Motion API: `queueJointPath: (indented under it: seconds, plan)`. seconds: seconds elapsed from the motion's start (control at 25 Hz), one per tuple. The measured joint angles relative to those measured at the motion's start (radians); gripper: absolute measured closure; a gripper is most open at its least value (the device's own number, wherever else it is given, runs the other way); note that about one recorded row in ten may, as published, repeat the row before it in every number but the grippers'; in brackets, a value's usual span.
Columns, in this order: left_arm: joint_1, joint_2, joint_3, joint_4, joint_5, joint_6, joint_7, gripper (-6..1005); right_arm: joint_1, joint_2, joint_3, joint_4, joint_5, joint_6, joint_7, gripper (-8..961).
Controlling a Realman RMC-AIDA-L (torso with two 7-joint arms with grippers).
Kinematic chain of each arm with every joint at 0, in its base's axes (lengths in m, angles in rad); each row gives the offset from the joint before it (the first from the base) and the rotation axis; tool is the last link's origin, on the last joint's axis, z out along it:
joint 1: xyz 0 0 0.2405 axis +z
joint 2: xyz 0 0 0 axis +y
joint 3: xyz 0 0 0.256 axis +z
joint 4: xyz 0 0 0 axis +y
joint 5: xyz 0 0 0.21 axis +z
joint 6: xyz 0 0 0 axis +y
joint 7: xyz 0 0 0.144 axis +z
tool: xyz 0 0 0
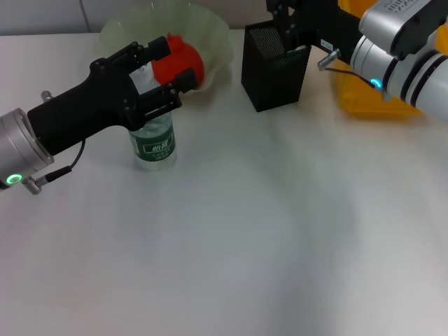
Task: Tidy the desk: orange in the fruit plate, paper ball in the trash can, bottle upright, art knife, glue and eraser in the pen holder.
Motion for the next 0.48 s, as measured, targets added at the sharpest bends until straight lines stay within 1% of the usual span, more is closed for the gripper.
queueJointPath:
  seconds: [0.24, 0.28, 0.32, 0.36, 0.4, 0.44, 0.48]
  plan:
    - [0.002, 0.0, 0.003, -0.001, 0.0, 0.002, 0.0, 224, -0.004, 0.001, 0.001, -0.004, 0.001, -0.008, 0.01, 746]
    - [0.004, 0.0, 0.005, -0.002, 0.0, 0.002, 0.0, 224, -0.017, 0.001, -0.004, -0.027, 0.001, -0.009, 0.053, 741]
    - [0.005, 0.0, 0.006, -0.002, 0.0, 0.003, 0.0, 224, -0.017, 0.001, -0.004, -0.027, 0.001, -0.009, 0.053, 737]
    - [0.005, 0.0, 0.006, -0.002, 0.0, 0.004, 0.0, 224, -0.05, -0.002, -0.02, -0.087, -0.007, -0.013, 0.152, 732]
    - [0.006, 0.0, 0.006, -0.001, 0.0, 0.005, 0.0, 224, -0.05, -0.002, -0.02, -0.087, -0.007, -0.013, 0.152, 704]
    - [0.008, 0.0, 0.007, -0.001, 0.0, 0.01, 0.0, 224, -0.075, -0.006, -0.037, -0.128, -0.02, -0.015, 0.226, 675]
    - [0.009, -0.001, 0.005, -0.001, 0.0, 0.02, 0.0, 224, -0.152, -0.021, -0.089, -0.269, -0.094, -0.035, 0.421, 647]
